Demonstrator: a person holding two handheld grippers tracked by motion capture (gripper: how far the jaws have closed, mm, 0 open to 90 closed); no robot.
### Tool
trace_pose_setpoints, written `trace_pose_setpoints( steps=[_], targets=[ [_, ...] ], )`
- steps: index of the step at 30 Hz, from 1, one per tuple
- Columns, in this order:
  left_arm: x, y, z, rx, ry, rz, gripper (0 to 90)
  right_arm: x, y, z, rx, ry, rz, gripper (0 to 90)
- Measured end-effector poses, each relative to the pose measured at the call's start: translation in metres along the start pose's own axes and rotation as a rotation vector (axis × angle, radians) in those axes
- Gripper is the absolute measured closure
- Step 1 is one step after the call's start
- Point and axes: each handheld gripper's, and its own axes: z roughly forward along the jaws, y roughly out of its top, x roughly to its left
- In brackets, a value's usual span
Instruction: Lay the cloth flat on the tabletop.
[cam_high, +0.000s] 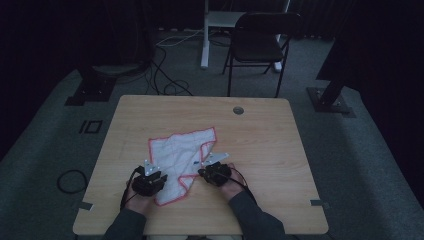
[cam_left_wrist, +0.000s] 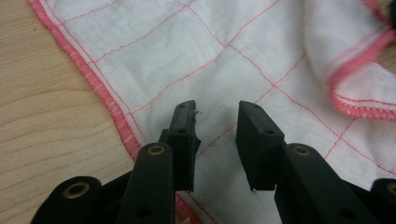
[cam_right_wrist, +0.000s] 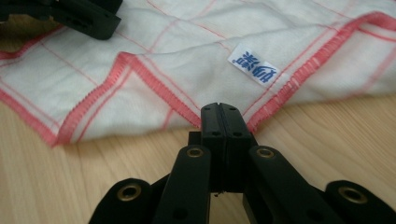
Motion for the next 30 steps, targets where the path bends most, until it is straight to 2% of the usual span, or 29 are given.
trace_pose_setpoints(
  steps=[9, 18, 21, 25, 30],
  targets=[
    [0.001, 0.000, 0.001, -0.003, 0.012, 0.006, 67.6, -0.004, -0.027, -0.031, -0.006, -0.022, 0.018, 90.0],
    [0.005, 0.002, 0.002, -0.001, 0.029, 0.005, 64.9, -0.005, -0.057, -0.055, -0.010, -0.025, 0.068, 89.5],
    [0.007, 0.003, 0.003, -0.001, 0.031, 0.004, 64.5, -0.011, -0.057, -0.061, -0.039, -0.033, 0.091, 78.4],
    [0.010, 0.005, 0.005, -0.002, 0.032, 0.009, 63.5, -0.020, -0.047, -0.057, -0.066, -0.066, 0.118, 68.1],
    [0.015, 0.005, 0.006, -0.009, 0.031, 0.007, 62.0, -0.033, -0.029, -0.031, -0.056, -0.091, 0.134, 60.4]
  ],
)
